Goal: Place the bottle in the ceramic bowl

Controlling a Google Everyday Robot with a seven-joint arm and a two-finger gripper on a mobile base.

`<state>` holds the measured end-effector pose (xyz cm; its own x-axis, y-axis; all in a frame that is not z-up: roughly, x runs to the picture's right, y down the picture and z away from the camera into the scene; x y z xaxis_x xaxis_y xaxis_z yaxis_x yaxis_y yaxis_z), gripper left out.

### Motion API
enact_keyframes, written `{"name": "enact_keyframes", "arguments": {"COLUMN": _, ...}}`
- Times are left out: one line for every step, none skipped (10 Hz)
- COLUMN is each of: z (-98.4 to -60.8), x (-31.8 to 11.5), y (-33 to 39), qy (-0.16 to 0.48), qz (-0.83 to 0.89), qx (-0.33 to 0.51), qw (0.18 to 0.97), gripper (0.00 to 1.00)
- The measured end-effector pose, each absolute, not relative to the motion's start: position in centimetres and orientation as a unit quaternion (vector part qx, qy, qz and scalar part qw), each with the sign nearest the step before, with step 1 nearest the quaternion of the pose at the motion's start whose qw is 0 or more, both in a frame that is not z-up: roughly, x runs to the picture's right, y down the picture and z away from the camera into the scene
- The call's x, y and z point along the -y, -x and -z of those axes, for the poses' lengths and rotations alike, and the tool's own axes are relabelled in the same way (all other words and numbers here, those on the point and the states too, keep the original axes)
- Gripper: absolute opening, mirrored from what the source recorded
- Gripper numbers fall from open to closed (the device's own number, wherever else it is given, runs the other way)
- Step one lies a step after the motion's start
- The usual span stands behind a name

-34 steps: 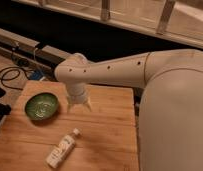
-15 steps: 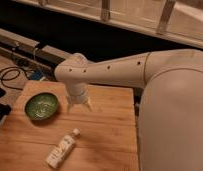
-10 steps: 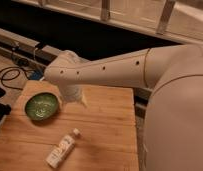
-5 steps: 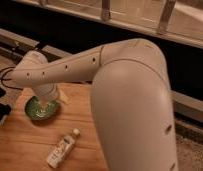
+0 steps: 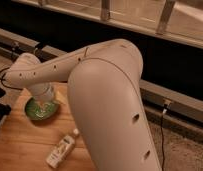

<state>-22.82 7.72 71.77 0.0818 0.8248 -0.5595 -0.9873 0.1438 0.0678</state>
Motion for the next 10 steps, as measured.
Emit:
{"name": "enact_keyframes", "arguments": {"z": -71.7, "x": -7.8, "y": 22.9, "qy": 0.168, "qz": -0.632, "qx": -0.243, "qw": 0.716, "gripper": 0.65}}
{"name": "enact_keyframes", "arguments": {"z": -71.7, "x": -7.8, "y": 22.9, "qy": 0.169, "qz": -0.632, "qx": -0.243, "qw": 0.716, "gripper": 0.65}}
{"name": "enact_keyframes", "arguments": {"z": -71.7, "x": -7.8, "y": 23.1, "qy": 0.171, "qz": -0.632, "qx": -0.243, "qw": 0.716, "gripper": 0.65}}
{"name": "enact_keyframes", "arguments": {"z": -71.9, "x": -8.1, "y": 22.8, "qy": 0.176, "qz": -0.634, "qx": -0.248, "qw": 0.711, "gripper": 0.65}}
{"name": "enact_keyframes", "arguments": {"z": -72.3, "x": -8.7, "y": 22.0, "qy": 0.181, "qz": -0.637, "qx": -0.256, "qw": 0.705, "gripper": 0.65}}
{"name": "enact_keyframes", "arguments": {"z": -72.6, "x": -9.6, "y": 20.8, "qy": 0.185, "qz": -0.640, "qx": -0.265, "qw": 0.697, "gripper": 0.65}}
{"name": "enact_keyframes", "arguments": {"z": -72.7, "x": -10.2, "y": 20.0, "qy": 0.187, "qz": -0.643, "qx": -0.271, "qw": 0.691, "gripper": 0.65}}
{"name": "enact_keyframes", "arguments": {"z": -72.8, "x": -11.3, "y": 19.0, "qy": 0.194, "qz": -0.647, "qx": -0.280, "qw": 0.682, "gripper": 0.65}}
{"name": "enact_keyframes", "arguments": {"z": -72.8, "x": -12.4, "y": 18.4, "qy": 0.201, "qz": -0.651, "qx": -0.286, "qw": 0.674, "gripper": 0.65}}
{"name": "enact_keyframes", "arguments": {"z": -72.9, "x": -13.2, "y": 17.9, "qy": 0.207, "qz": -0.652, "qx": -0.291, "qw": 0.669, "gripper": 0.65}}
